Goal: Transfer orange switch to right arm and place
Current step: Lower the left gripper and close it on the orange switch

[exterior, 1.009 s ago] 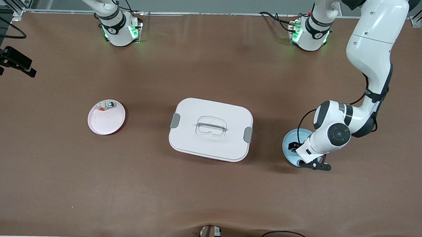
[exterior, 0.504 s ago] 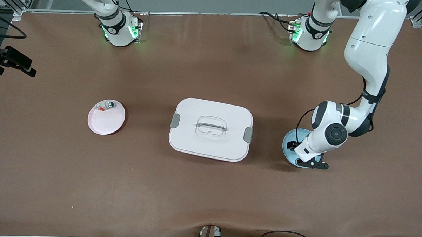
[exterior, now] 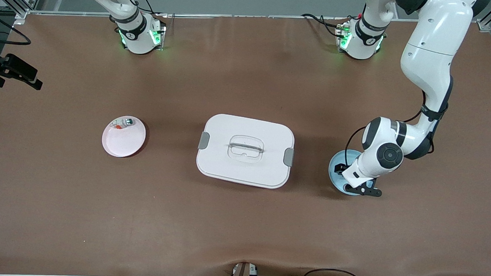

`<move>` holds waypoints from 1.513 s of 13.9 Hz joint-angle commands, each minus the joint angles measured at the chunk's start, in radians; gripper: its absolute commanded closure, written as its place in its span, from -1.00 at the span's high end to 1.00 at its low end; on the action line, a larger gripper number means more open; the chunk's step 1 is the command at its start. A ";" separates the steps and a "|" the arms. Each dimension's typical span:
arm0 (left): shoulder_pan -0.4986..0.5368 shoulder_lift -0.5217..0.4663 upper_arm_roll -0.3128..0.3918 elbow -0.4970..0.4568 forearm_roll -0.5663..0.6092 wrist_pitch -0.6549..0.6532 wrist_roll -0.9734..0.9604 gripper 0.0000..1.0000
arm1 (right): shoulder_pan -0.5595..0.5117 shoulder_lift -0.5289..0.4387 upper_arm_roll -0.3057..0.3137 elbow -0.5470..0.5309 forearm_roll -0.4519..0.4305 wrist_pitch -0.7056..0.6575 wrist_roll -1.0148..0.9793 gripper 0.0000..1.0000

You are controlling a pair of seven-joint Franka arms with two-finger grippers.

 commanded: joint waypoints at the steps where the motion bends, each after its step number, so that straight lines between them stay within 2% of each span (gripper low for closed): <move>1: 0.002 -0.014 -0.003 -0.013 0.023 0.012 -0.012 0.64 | 0.001 -0.013 0.003 -0.004 -0.011 -0.008 0.004 1.00; 4: 0.002 -0.019 -0.003 -0.015 0.021 0.011 -0.014 0.22 | 0.001 -0.013 0.003 -0.004 -0.013 -0.009 0.004 1.00; 7: 0.002 -0.022 -0.003 -0.021 0.021 0.011 -0.028 -0.10 | 0.001 -0.014 0.003 -0.004 -0.013 -0.009 0.004 1.00; 21: -0.001 -0.037 -0.005 -0.010 0.017 0.002 -0.043 -0.13 | -0.002 -0.013 0.000 -0.002 -0.013 0.003 0.004 1.00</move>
